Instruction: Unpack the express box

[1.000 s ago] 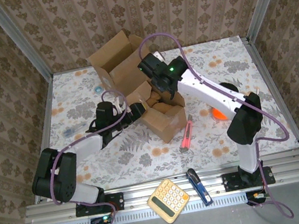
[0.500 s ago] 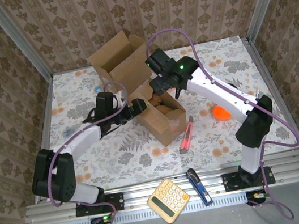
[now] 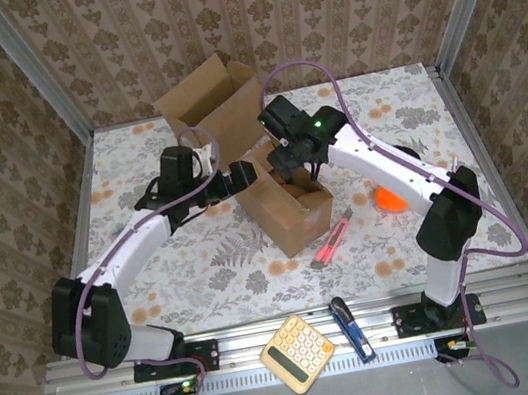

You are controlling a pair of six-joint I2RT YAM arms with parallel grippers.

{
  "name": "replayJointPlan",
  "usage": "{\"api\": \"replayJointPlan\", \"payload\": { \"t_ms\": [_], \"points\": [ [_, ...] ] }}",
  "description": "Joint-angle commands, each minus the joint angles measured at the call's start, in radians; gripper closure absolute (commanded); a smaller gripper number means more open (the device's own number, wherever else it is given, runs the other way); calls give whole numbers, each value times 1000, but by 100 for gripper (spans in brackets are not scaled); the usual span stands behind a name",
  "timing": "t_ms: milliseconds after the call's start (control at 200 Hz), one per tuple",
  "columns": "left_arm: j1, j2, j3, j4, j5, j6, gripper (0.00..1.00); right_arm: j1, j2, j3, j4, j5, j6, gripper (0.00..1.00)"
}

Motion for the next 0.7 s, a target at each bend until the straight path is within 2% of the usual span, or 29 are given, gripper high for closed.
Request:
{"api": "replayJointPlan", "payload": {
  "t_ms": [0,420,500,595,695],
  "points": [
    [4,-42,15,-47,5,34,0,-13,10,-14,-7,9,19,20],
    [-4,-92,82,-194,-52,102,0,-26,51,-35,15,-40,33,35],
    [-5,-98,92,-217,-63,113,0,-27,61,-32,14,-47,35,42],
    [-5,-103,102,-241,-78,122,0,-30,67,-30,16,-58,38,55],
    [-40,-109,116,-271,-100,135,0,-35,73,-34,19,-73,41,59]
  ]
}}
